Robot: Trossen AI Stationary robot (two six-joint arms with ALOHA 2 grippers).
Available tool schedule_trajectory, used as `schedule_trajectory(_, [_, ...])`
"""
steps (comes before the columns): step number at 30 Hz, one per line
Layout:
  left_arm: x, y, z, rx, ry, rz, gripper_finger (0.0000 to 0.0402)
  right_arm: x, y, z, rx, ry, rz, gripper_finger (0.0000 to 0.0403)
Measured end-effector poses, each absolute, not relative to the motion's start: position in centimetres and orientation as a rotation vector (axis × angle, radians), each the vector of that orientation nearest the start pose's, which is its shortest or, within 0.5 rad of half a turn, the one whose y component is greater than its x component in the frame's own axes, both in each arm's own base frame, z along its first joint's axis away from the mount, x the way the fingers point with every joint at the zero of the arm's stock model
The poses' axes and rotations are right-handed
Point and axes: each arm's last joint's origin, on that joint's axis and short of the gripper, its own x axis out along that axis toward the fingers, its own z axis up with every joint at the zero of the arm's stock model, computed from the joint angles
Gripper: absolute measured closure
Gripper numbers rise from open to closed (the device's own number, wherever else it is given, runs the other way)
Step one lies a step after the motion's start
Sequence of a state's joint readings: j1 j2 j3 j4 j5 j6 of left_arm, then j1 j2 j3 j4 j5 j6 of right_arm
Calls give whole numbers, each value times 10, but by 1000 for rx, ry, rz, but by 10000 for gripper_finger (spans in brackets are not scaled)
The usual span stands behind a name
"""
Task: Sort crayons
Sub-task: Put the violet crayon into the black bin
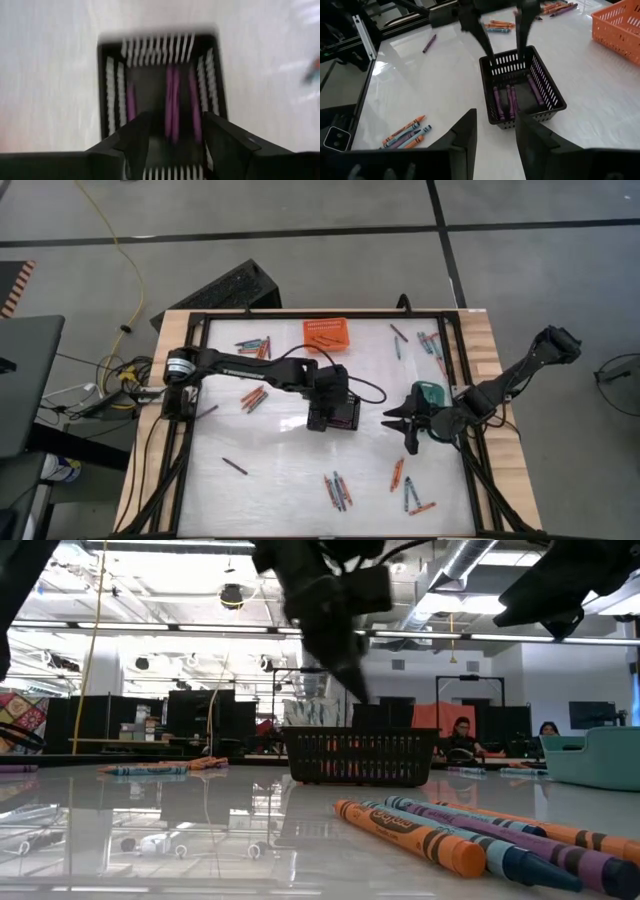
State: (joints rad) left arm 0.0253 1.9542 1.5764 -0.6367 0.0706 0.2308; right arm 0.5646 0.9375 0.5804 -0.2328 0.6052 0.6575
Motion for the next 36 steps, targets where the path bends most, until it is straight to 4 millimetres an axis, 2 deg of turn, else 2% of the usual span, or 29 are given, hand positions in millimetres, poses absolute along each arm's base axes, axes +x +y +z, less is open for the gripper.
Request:
schedule_trajectory(4, [388,0,246,135,1209,-102,222,169,88,235,307,463,-193,275])
schedule_trajectory(7, [359,-15,251,112,1354,-57,222,168,88,234,296,476,-197,275])
schedule_trajectory(12, [308,-32,257,48,1446,49,221,167,89,233,279,481,-194,275])
schedule_trajectory(17, [252,-31,244,-78,1488,168,221,165,91,233,247,479,-191,275])
schedule_trajectory(24, [184,-18,209,-224,1563,337,221,164,92,233,238,481,-187,275])
schedule_trajectory(30, [158,-5,182,-287,1646,428,221,166,89,233,240,478,-207,275])
schedule_trajectory(36, [153,8,162,-363,1724,425,221,169,84,233,235,476,-230,275])
